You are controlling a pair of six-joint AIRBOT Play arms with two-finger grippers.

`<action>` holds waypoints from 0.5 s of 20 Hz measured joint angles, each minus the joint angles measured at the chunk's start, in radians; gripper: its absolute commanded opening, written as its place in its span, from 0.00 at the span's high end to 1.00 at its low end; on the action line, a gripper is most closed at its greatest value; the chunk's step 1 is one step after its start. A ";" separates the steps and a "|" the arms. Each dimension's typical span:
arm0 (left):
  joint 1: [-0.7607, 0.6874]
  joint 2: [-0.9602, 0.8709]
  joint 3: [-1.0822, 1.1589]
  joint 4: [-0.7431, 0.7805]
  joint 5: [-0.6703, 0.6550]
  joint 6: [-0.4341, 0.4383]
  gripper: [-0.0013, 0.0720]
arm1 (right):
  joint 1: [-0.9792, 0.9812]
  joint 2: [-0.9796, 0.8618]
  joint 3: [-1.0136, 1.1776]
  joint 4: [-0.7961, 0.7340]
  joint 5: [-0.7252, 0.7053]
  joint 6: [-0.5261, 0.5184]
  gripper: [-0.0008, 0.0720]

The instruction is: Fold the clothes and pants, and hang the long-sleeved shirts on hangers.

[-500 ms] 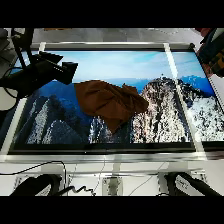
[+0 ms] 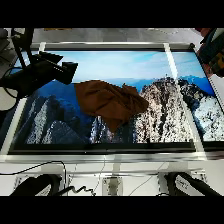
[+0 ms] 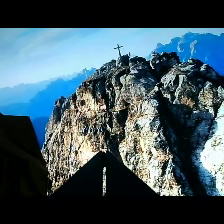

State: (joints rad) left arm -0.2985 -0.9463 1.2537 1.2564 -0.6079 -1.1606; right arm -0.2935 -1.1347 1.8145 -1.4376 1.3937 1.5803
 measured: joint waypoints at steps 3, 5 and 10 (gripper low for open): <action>0.000 0.000 0.000 0.000 0.000 0.000 0.17 | 0.000 0.000 0.000 0.000 0.000 0.000 0.97; 0.000 0.000 0.000 0.000 0.000 0.000 0.17 | 0.000 0.000 0.000 0.000 0.000 0.000 0.97; 0.000 0.000 0.000 -0.007 0.000 -0.002 0.17 | 0.000 0.000 0.000 0.000 -0.038 0.000 0.97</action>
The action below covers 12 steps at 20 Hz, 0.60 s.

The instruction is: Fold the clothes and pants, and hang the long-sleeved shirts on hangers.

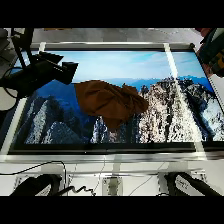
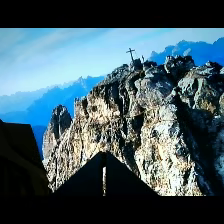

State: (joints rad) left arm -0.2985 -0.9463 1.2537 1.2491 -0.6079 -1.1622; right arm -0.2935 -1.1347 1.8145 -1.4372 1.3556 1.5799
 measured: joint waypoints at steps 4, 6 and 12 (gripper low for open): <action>0.000 0.000 0.000 -0.002 -0.005 -0.006 0.17 | 0.000 -0.012 -0.012 -0.021 -0.063 -0.035 0.97; 0.000 0.000 0.000 -0.003 -0.024 -0.008 0.17 | -0.003 -0.031 -0.053 -0.033 -0.055 -0.078 0.97; 0.001 -0.001 0.000 0.035 -0.111 -0.010 0.96 | -0.005 -0.117 -0.393 0.175 -0.050 -0.202 0.95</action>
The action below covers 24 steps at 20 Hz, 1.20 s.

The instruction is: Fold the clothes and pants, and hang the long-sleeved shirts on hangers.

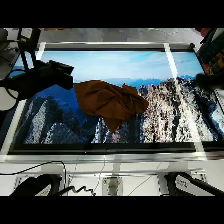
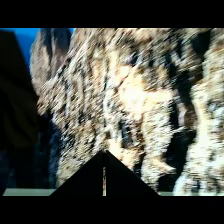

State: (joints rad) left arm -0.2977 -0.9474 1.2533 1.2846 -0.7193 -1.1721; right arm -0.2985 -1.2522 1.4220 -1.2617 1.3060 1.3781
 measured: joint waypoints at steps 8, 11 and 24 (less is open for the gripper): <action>0.151 -0.115 -0.001 0.151 -0.052 -0.299 0.97 | 0.170 -0.148 -0.207 0.301 -0.160 -0.183 0.19; 0.218 -0.185 -0.001 0.163 -0.103 -0.365 0.95 | 0.261 -0.181 -0.217 0.275 -0.322 -0.193 0.19; 0.285 -0.465 -0.002 0.173 -0.181 -0.458 0.19 | 0.341 -0.319 -0.201 0.163 -0.462 -0.161 0.24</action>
State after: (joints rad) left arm -0.0128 -1.4128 1.2518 1.4578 -0.9001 -1.6302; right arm 0.0429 -1.5711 1.2205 -1.0988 0.8440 1.2171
